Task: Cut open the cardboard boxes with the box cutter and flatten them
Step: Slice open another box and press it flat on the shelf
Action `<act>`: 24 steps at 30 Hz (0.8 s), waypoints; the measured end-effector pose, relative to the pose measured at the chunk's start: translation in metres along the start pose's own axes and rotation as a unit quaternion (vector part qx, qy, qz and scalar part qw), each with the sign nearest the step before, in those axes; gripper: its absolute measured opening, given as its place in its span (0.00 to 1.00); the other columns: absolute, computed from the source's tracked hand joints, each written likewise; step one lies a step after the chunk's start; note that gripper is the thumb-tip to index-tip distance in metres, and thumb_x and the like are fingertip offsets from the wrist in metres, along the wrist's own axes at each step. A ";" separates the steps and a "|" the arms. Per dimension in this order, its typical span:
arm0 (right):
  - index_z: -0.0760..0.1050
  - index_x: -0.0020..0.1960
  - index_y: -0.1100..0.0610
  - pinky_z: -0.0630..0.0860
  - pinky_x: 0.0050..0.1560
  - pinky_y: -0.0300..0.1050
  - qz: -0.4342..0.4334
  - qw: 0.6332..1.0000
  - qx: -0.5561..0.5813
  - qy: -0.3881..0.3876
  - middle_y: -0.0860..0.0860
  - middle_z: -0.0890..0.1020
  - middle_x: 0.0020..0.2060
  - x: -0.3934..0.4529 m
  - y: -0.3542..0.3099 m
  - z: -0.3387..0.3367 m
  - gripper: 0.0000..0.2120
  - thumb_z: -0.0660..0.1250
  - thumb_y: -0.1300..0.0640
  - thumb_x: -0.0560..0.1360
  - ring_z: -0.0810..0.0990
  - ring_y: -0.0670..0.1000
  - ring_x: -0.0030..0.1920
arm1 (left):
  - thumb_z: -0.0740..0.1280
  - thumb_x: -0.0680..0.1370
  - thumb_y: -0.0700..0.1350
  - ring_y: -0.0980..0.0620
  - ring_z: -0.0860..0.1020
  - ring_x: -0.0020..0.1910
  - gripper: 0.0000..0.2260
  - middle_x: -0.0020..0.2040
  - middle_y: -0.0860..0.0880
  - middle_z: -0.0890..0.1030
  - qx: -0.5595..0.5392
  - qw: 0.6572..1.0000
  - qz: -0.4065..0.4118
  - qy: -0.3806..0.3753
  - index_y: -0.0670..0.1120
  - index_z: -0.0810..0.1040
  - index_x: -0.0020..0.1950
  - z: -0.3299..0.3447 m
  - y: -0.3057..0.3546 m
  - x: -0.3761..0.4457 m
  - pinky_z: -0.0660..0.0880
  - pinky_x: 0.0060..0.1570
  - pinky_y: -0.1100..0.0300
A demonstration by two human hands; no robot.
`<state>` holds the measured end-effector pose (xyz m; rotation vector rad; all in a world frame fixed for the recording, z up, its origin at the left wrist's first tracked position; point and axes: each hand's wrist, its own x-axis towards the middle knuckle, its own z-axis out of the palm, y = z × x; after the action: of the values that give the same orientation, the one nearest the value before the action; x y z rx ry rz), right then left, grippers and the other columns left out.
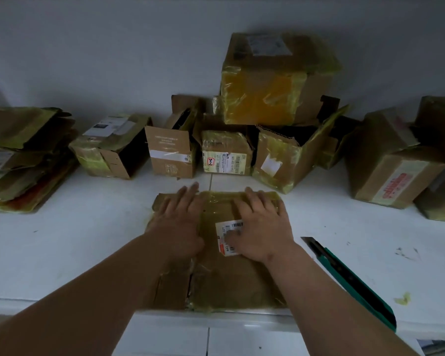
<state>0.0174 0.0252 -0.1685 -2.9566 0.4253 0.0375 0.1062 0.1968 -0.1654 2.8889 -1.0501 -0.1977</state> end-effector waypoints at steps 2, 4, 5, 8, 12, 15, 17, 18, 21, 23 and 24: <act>0.43 0.80 0.43 0.36 0.77 0.59 -0.001 0.999 0.014 -0.046 0.47 0.41 0.80 0.005 0.005 0.014 0.37 0.51 0.33 0.77 0.37 0.53 0.79 | 0.59 0.79 0.50 0.52 0.33 0.77 0.36 0.78 0.54 0.32 0.011 0.997 0.025 -0.072 0.55 0.38 0.79 0.008 0.001 0.006 0.37 0.76 0.47; 0.41 0.80 0.44 0.35 0.77 0.58 0.005 0.998 0.019 -0.065 0.46 0.40 0.80 0.010 0.010 0.021 0.35 0.47 0.33 0.78 0.36 0.52 0.79 | 0.53 0.82 0.49 0.54 0.33 0.77 0.31 0.78 0.53 0.33 0.004 0.994 0.028 -0.103 0.54 0.38 0.80 0.011 -0.001 0.012 0.38 0.77 0.48; 0.42 0.80 0.44 0.36 0.77 0.58 0.006 0.997 0.022 -0.069 0.46 0.41 0.80 0.013 0.011 0.019 0.35 0.48 0.33 0.78 0.37 0.52 0.79 | 0.52 0.83 0.50 0.54 0.35 0.77 0.29 0.79 0.53 0.34 -0.003 0.994 0.030 -0.105 0.54 0.39 0.80 0.010 -0.003 0.015 0.39 0.77 0.49; 0.49 0.80 0.44 0.39 0.77 0.58 0.013 0.998 0.026 -0.060 0.46 0.49 0.80 0.017 0.011 0.008 0.36 0.52 0.32 0.76 0.44 0.52 0.79 | 0.49 0.83 0.55 0.56 0.39 0.78 0.28 0.80 0.54 0.39 -0.033 0.994 0.024 -0.101 0.54 0.42 0.80 0.008 -0.009 0.018 0.41 0.77 0.52; 0.42 0.81 0.47 0.35 0.77 0.56 0.031 0.998 0.002 -0.046 0.46 0.42 0.80 0.012 0.011 0.018 0.40 0.45 0.29 0.76 0.38 0.50 0.79 | 0.34 0.70 0.74 0.56 0.35 0.77 0.42 0.78 0.57 0.35 0.014 0.994 0.014 -0.108 0.54 0.34 0.79 0.018 -0.009 0.013 0.38 0.76 0.46; 0.38 0.81 0.48 0.32 0.76 0.57 0.038 0.998 -0.012 -0.058 0.46 0.38 0.79 0.013 0.012 0.026 0.39 0.41 0.28 0.76 0.34 0.49 0.78 | 0.37 0.74 0.72 0.54 0.33 0.77 0.38 0.78 0.57 0.34 0.018 0.993 0.002 -0.119 0.54 0.33 0.78 0.019 -0.007 0.016 0.37 0.76 0.43; 0.38 0.80 0.48 0.29 0.74 0.59 0.040 0.997 -0.026 -0.062 0.46 0.38 0.79 0.013 0.012 0.024 0.39 0.40 0.28 0.77 0.34 0.49 0.78 | 0.43 0.80 0.66 0.53 0.33 0.77 0.33 0.78 0.56 0.34 0.011 0.991 -0.004 -0.131 0.53 0.34 0.79 0.013 -0.005 0.017 0.37 0.75 0.43; 0.37 0.80 0.48 0.28 0.73 0.60 0.043 0.997 -0.031 -0.062 0.46 0.37 0.79 0.013 0.012 0.023 0.39 0.39 0.28 0.77 0.33 0.49 0.78 | 0.45 0.82 0.64 0.53 0.34 0.77 0.32 0.78 0.56 0.34 0.010 0.991 -0.007 -0.136 0.53 0.34 0.79 0.011 -0.004 0.016 0.38 0.75 0.42; 0.37 0.80 0.47 0.26 0.71 0.65 0.062 0.995 -0.041 -0.062 0.46 0.36 0.79 0.008 0.009 0.024 0.38 0.38 0.28 0.77 0.31 0.52 0.78 | 0.48 0.83 0.60 0.51 0.33 0.77 0.30 0.78 0.56 0.33 0.008 0.992 -0.028 -0.124 0.55 0.35 0.79 0.010 -0.004 0.005 0.38 0.75 0.40; 0.41 0.80 0.45 0.27 0.71 0.66 0.074 0.995 -0.039 -0.048 0.47 0.39 0.80 0.002 0.003 0.023 0.36 0.40 0.30 0.78 0.34 0.56 0.78 | 0.48 0.83 0.58 0.50 0.32 0.77 0.29 0.78 0.56 0.32 0.009 0.994 -0.043 -0.100 0.57 0.36 0.79 0.013 -0.007 -0.010 0.38 0.75 0.41; 0.44 0.80 0.45 0.29 0.72 0.66 0.073 0.996 -0.035 -0.034 0.48 0.42 0.80 -0.001 -0.001 0.021 0.34 0.41 0.31 0.79 0.38 0.57 0.79 | 0.47 0.83 0.58 0.50 0.33 0.77 0.28 0.78 0.56 0.33 0.007 0.995 -0.046 -0.088 0.58 0.37 0.79 0.015 -0.010 -0.019 0.39 0.76 0.42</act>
<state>0.0167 0.0298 -0.1889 -2.9752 0.6406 0.1733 0.0957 0.2162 -0.1789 2.9784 -0.9459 -0.4610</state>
